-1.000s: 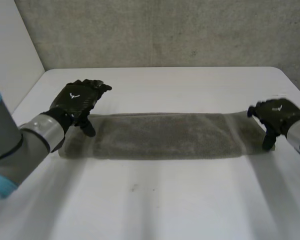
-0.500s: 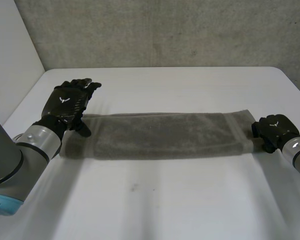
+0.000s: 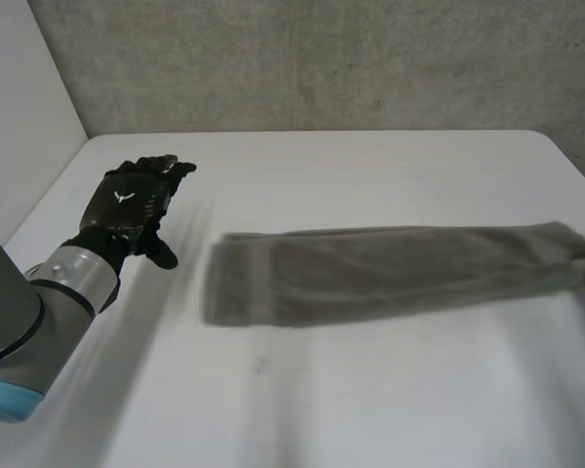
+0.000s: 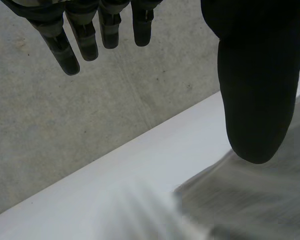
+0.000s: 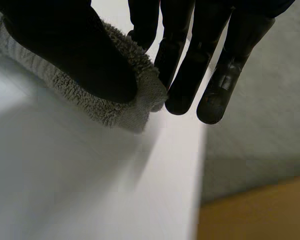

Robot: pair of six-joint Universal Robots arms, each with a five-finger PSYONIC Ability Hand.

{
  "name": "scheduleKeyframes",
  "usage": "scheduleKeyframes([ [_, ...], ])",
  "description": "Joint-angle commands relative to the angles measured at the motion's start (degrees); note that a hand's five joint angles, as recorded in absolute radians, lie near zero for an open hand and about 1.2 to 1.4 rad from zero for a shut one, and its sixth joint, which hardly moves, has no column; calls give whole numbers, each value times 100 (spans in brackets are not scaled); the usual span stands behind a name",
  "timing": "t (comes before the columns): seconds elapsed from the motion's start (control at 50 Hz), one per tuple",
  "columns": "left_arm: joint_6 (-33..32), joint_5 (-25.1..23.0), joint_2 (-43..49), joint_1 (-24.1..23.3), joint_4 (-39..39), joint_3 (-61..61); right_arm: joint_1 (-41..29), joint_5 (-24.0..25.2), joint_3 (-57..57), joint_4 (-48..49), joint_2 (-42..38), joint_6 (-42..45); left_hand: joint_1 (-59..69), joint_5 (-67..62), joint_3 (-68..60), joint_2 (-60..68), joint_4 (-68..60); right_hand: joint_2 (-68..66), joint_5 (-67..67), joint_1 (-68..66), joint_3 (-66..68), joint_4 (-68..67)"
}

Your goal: Fold the towel.

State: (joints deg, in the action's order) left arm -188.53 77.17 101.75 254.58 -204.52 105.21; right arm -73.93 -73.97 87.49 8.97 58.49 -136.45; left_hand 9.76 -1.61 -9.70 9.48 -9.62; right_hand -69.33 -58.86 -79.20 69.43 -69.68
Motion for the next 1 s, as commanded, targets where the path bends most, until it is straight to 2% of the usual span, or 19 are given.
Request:
scheduleKeyframes([
  [0.02,1,0,-6,-14,0,0,266,-109,-662,-502,267,498,24,161,-30,52,-38,-1067,-1114,-80,1057,-1032],
  [0.1,1,0,-15,-22,0,8,-342,-109,-909,-510,567,66,24,161,-30,52,-38,-1067,-1114,-80,1057,-1032],
  [0.14,1,9,-24,-22,0,8,-1146,-83,-1093,-484,725,-266,24,161,-30,52,-38,-1067,-1114,-80,1057,-1032],
  [0.16,1,0,-32,-22,0,8,-1150,-83,-1094,-484,725,-268,24,161,-30,52,-38,-1067,-1114,-80,1057,-1032],
  [0.2,1,0,-33,-22,0,8,-2077,-100,-1269,-397,690,-426,24,161,-30,52,-38,-1067,-1114,-80,1057,-1032],
  [0.22,1,0,-33,-22,0,8,-2082,-100,-1269,-396,690,-426,24,161,-30,52,-38,-1067,-1114,-80,1057,-1032],
  [0.26,1,9,-41,-14,0,0,-3157,-161,-1366,-213,559,-435,24,161,-30,52,-38,-1067,-1114,-80,1057,-1032],
  [0.28,1,9,-33,-14,0,8,-3163,-162,-1366,-212,558,-435,24,161,-30,52,-38,-1067,-1114,-80,1057,-1032],
  [0.32,1,0,-41,-14,0,35,-4134,-267,-1392,7,278,-426,24,161,-30,52,-38,-1067,-1114,-80,1057,-1032],
  [0.34,1,0,-41,-14,0,35,-4138,-267,-1392,8,277,-426,24,161,-30,52,-38,-1067,-1114,-80,1057,-1032],
  [0.38,1,0,-41,-14,0,43,-4873,-294,-1384,122,-81,-409,24,161,-30,52,-38,-1067,-1114,-80,1057,-1032],
  [0.5,1,0,-41,-5,0,43,-5649,-294,-1279,105,-715,-321,24,161,-30,52,-38,-1067,-1114,-80,1057,-1032],
  [0.62,1,0,-33,4,0,43,-5703,-311,-1261,78,-769,-312,24,161,-30,52,-38,-1067,-1114,-80,1057,-1032],
  [0.64,1,0,-33,4,0,43,-5686,-329,-1235,70,-708,-321,24,161,-30,52,-38,1042,995,2029,-1052,1077],
  [0.66,1,0,-33,4,0,43,-5659,-355,-1173,52,-620,-364,24,161,-30,52,-38,4560,4513,5547,-4570,4596],
  [0.68,1,0,-33,-5,0,43,-5659,-355,-1173,52,-620,-365,24,161,-30,52,-38,4595,4549,5582,-4605,4631],
  [0.7,1,0,-33,-5,0,43,-5581,-425,-1086,52,-446,-425,24,161,-30,52,-38,5933,5886,6920,-5943,5968],
  [0.82,1,0,-33,-14,0,43,-4607,-715,-393,43,407,-1109,24,161,-30,52,-38,5933,5886,6920,-5943,5968],
  [1.0,1,0,-41,-49,0,43,-3523,-575,691,35,918,-1701,24,161,-30,52,-38,5933,5886,6920,-5943,5968],
])
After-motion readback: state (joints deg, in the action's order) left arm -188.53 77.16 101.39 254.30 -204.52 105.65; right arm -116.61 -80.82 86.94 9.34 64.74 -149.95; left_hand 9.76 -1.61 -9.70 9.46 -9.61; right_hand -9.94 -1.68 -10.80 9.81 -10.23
